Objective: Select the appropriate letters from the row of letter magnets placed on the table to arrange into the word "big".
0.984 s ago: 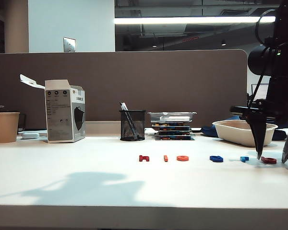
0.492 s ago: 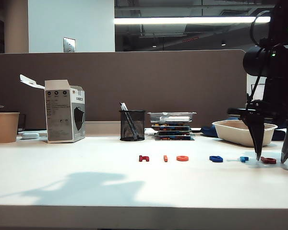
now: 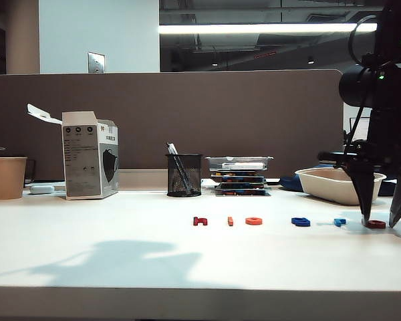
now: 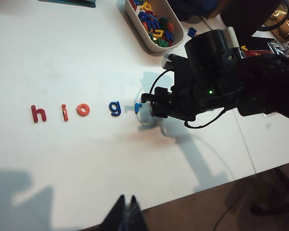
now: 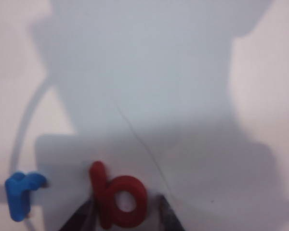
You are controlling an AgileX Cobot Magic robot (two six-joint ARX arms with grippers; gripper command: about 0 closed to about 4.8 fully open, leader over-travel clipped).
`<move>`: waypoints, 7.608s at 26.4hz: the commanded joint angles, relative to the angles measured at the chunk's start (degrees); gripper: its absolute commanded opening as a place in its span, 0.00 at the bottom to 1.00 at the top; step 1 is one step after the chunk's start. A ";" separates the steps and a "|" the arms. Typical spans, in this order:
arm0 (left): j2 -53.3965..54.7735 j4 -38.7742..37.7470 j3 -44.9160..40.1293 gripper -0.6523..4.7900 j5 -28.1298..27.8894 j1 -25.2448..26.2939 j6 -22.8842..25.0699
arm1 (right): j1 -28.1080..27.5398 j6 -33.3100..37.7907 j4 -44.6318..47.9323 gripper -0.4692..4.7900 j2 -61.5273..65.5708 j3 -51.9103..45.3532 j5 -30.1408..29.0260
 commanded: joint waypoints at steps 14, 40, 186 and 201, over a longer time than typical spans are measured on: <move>-0.20 0.52 0.11 0.11 -0.17 -0.02 0.07 | 0.24 -0.15 -0.33 0.36 1.57 -1.07 -1.60; -0.20 0.52 0.11 0.11 -0.17 -0.02 0.07 | 0.24 -0.17 0.61 0.28 1.57 -1.07 -1.60; -0.20 0.52 0.11 0.11 -0.17 -0.02 0.07 | 28.30 15.30 -1.31 0.28 2.10 -1.09 -4.17; -0.20 0.52 0.11 0.11 -0.17 -0.04 0.07 | 28.50 15.74 -1.42 0.30 2.29 -1.09 -6.14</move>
